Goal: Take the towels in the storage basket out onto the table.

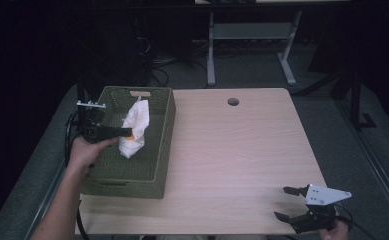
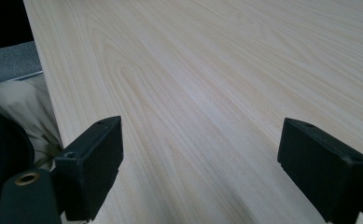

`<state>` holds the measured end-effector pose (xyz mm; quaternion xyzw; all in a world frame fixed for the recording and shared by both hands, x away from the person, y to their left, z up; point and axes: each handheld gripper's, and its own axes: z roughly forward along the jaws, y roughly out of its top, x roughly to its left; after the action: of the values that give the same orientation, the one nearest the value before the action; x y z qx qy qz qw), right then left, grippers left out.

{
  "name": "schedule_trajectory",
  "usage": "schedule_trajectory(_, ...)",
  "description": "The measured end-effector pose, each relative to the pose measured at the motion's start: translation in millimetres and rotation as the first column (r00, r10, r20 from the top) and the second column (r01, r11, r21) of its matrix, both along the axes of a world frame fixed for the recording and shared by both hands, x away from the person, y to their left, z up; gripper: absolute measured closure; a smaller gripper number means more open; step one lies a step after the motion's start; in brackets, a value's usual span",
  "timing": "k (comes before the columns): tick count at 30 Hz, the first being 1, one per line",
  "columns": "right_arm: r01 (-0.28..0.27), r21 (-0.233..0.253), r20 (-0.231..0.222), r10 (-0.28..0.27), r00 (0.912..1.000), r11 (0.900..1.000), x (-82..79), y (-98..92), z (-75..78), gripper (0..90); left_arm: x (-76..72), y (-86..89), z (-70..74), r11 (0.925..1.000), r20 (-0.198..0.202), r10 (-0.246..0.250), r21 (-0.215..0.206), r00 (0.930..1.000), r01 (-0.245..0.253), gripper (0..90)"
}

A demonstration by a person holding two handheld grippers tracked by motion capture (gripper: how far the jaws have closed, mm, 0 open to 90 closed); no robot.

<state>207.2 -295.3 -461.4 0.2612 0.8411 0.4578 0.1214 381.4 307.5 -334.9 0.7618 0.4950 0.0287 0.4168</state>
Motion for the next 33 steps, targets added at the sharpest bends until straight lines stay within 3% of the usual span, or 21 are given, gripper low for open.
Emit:
schedule_trajectory(5,0.002,-0.001,0.001,-0.002,1.0,1.0,-0.1,0.0,0.0,13.8,-0.8,-0.6,2.1,0.9999,0.006,0.002,-0.016,1.0,-0.002,75.3)
schedule_trajectory(7,0.002,0.0,0.001,-0.002,1.0,1.0,-0.1,-0.1,0.0,13.8,-0.7,-0.6,3.1,0.9992,0.009,-0.001,-0.04,1.0,0.002,75.3)
schedule_trajectory(8,0.003,0.001,0.002,-0.003,1.0,1.0,-0.1,-0.1,0.0,13.8,-0.5,-1.4,4.4,0.9973,0.015,0.0,-0.073,0.9999,0.001,75.3)
schedule_trajectory(12,0.004,0.002,0.003,-0.004,1.0,1.0,-0.4,-0.4,0.6,13.8,-0.3,-3.3,7.2,0.9959,0.022,-0.003,-0.091,0.9998,0.005,75.3)
schedule_trajectory(14,0.008,0.006,0.006,-0.009,0.9999,1.0,-0.6,-0.6,0.7,13.8,-1.1,-6.7,11.6,0.9916,0.031,-0.014,-0.128,0.9994,0.018,75.3)
schedule_trajectory(21,0.005,0.008,0.011,-0.005,0.9999,1.0,-0.8,-0.8,1.3,13.8,-1.4,-21.1,20.5,0.9833,0.056,-0.057,-0.169,0.9968,0.066,75.3)
schedule_trajectory(24,0.006,0.008,0.013,-0.006,0.9999,1.0,-1.1,-0.8,1.7,13.8,-1.8,-26.3,22.9,0.9849,0.058,-0.076,-0.152,0.9954,0.084,75.3)
schedule_trajectory(31,0.005,0.01,0.014,-0.005,0.9999,1.0,-1.7,-0.9,2.0,13.8,-2.8,-38.0,31.4,0.9807,0.078,-0.102,-0.159,0.9917,0.114,75.3)
schedule_trajectory(33,0.006,0.011,0.013,-0.006,0.9999,1.0,-1.7,-1.1,2.2,13.8,-3.0,-43.3,33.9,0.9765,0.086,-0.115,-0.173,0.9897,0.128,75.3)
